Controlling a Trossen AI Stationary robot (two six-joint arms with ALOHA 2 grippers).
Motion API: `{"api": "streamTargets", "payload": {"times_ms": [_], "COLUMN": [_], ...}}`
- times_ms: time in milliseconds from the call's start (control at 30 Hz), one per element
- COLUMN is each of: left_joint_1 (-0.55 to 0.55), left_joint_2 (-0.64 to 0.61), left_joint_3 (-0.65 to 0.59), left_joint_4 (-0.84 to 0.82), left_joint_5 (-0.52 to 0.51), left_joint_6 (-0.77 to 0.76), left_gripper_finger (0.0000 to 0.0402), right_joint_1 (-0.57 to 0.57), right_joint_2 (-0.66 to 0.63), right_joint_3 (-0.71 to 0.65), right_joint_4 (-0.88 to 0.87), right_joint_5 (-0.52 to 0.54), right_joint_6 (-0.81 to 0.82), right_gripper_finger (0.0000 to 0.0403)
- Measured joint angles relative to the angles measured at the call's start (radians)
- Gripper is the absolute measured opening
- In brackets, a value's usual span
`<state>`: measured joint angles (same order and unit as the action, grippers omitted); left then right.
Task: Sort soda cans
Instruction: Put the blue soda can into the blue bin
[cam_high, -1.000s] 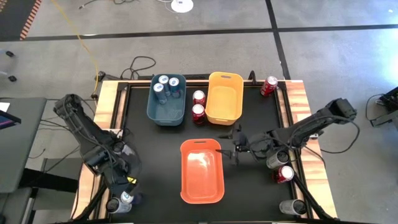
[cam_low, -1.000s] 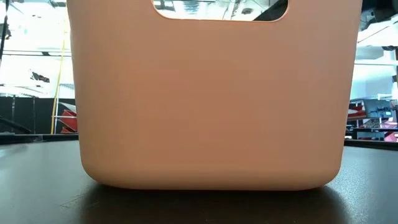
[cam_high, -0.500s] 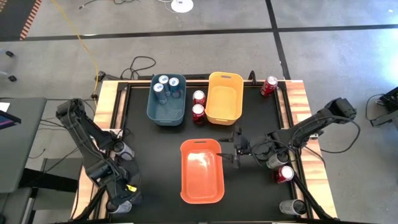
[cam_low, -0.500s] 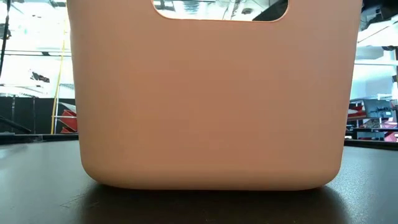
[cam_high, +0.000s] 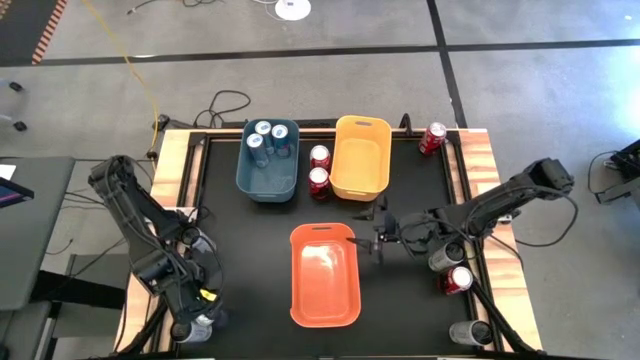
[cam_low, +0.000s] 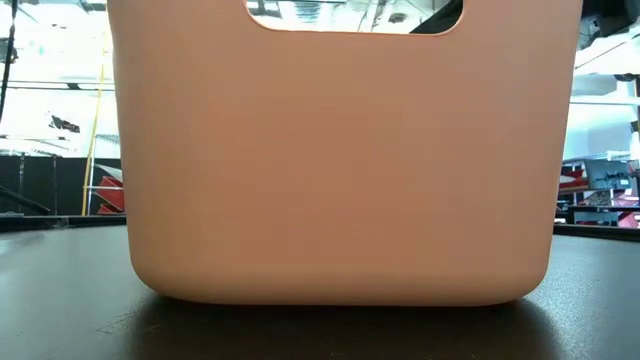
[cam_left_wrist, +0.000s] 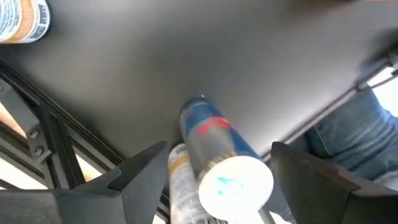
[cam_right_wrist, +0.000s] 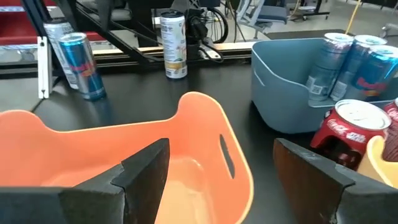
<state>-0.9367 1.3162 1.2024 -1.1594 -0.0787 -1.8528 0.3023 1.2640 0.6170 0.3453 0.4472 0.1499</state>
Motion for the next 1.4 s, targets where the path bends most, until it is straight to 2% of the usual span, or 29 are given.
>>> {"api": "streamTargets", "payload": {"times_ms": [300, 467, 700, 867, 1033, 1200, 1300, 1400], "left_joint_1": [0.02, 0.046, 0.06, 0.076, 0.079, 0.08, 0.08, 0.08], "left_joint_2": [0.103, 0.146, 0.158, 0.158, 0.158, 0.165, 0.187, 0.226], "left_joint_3": [0.145, 0.151, 0.152, 0.152, 0.152, 0.152, 0.152, 0.152], "left_joint_4": [-0.03, -0.034, -0.027, -0.095, -0.082, -0.068, -0.072, -0.069], "left_joint_5": [-0.049, -0.048, -0.046, 0.009, 0.021, 0.038, 0.089, 0.159], "left_joint_6": [0.04, 0.073, 0.228, 0.214, 0.208, 0.168, 0.164, 0.17], "left_gripper_finger": [0.0241, 0.024, 0.024, 0.0244, 0.0279, 0.0347, 0.0386, 0.0395], "right_joint_1": [-0.05, -0.039, -0.039, -0.039, -0.033, -0.007, 0.006, 0.013], "right_joint_2": [-0.002, -0.002, -0.002, -0.001, -0.001, -0.001, -0.001, -0.001], "right_joint_3": [0.0, 0.0, 0.0, 0.0, 0.0, 0.0, 0.0, 0.0], "right_joint_4": [0.0, -0.004, -0.005, -0.019, -0.022, -0.022, -0.022, -0.023], "right_joint_5": [0.0, -0.001, -0.001, -0.001, -0.006, -0.013, -0.014, -0.014], "right_joint_6": [0.011, 0.014, 0.009, 0.007, 0.007, 0.007, 0.007, 0.007], "right_gripper_finger": [0.0301, 0.0301, 0.0301, 0.0301, 0.0301, 0.0301, 0.0301, 0.0301]}}
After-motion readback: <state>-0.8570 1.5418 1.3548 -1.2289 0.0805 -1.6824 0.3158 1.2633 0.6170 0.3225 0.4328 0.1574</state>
